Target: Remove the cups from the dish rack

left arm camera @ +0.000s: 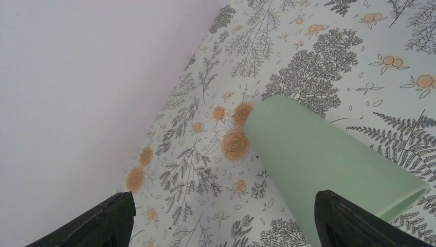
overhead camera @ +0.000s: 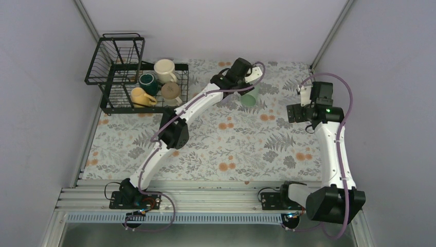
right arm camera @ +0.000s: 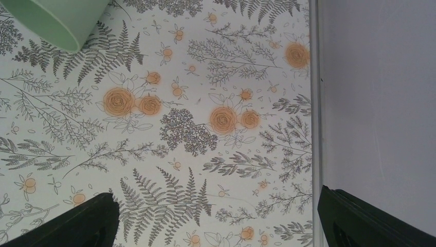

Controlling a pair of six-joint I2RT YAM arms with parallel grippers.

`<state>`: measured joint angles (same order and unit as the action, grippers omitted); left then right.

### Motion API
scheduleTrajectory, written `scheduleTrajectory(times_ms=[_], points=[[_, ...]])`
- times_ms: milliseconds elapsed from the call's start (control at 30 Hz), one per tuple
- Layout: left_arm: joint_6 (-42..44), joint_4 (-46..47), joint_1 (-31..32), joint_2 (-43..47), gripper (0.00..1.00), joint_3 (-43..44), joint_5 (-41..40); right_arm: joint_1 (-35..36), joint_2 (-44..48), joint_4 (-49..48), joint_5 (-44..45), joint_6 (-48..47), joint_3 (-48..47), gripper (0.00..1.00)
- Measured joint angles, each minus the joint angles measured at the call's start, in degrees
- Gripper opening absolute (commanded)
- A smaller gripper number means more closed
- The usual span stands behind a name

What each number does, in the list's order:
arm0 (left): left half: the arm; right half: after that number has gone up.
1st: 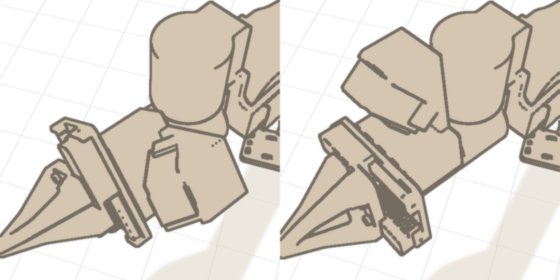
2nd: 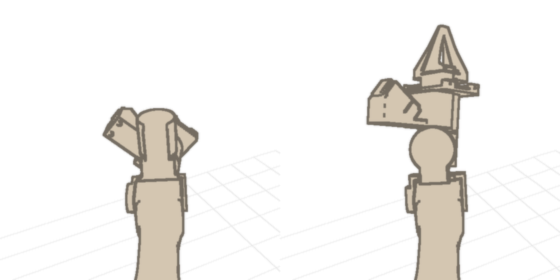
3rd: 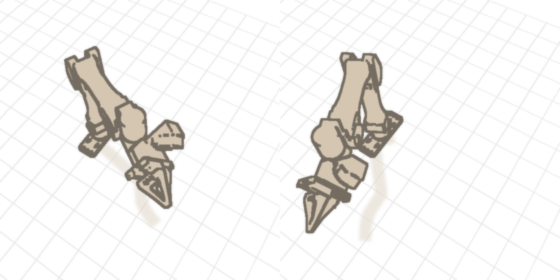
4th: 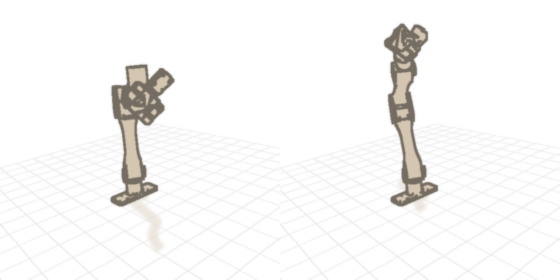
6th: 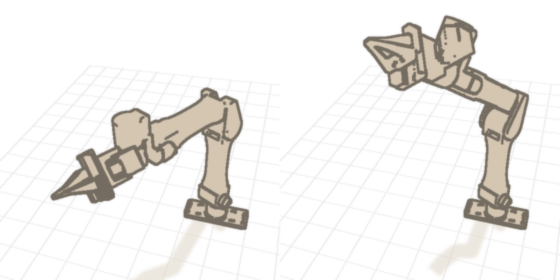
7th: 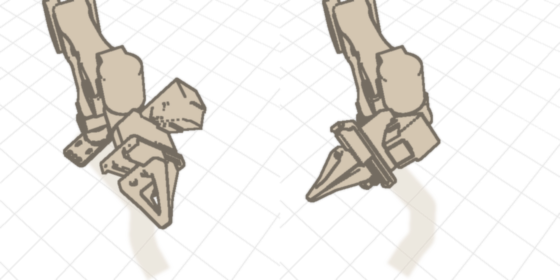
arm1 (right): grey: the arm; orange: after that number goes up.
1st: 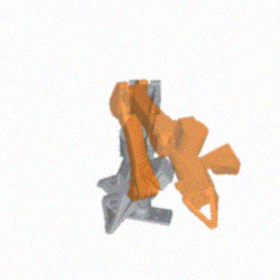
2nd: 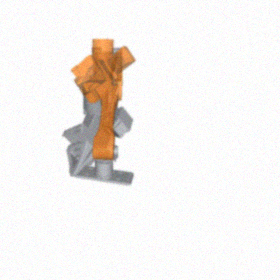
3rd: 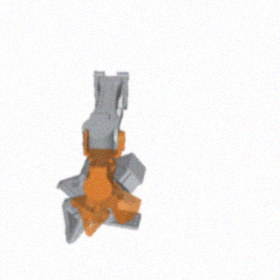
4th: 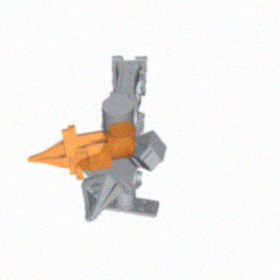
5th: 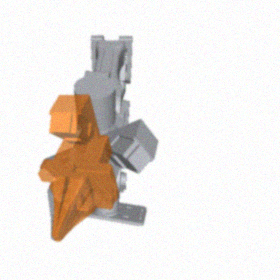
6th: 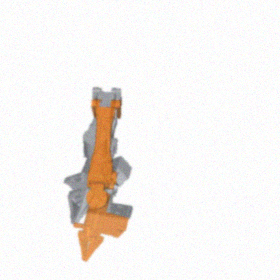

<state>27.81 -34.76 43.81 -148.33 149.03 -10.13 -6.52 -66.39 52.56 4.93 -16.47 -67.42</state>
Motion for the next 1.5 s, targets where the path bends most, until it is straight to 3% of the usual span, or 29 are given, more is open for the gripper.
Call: scheduleTrajectory(times_ms=[167,367,600,700,933,1233,1500], points=[[0.8,-0.5,0.2,0.4,0.87,-0.6,-0.4,0.0,0.0,-0.5,0.0,-0.6,1.0,1.0],[3.0,-1.5,0.6,4.7,0.86,-9.1,-0.1,0.0,0.0,-1.6,0.1,-2.2,3.5,1.0],[6.0,1.5,1.6,14.6,0.88,-30.4,0.9,0.0,0.0,-1.7,-0.5,-2.8,4.0,1.0],[7.3,4.3,2.5,15.5,0.88,-33.6,0.8,0.0,0.0,-1.7,-0.8,-2.8,4.0,1.0],[7.8,11.8,3.8,15.0,0.87,-33.3,-0.4,0.0,-0.2,-1.9,-1.1,-2.8,4.0,1.0],[8.0,11.6,3.9,3.8,0.8,-18.9,-0.4,0.0,-0.8,-2.1,-1.0,-2.8,4.0,1.0],[8.7,9.7,3.9,-0.5,0.58,-15.3,-0.9,0.0,-0.8,-2.6,-1.0,-2.8,4.0,1.0]])
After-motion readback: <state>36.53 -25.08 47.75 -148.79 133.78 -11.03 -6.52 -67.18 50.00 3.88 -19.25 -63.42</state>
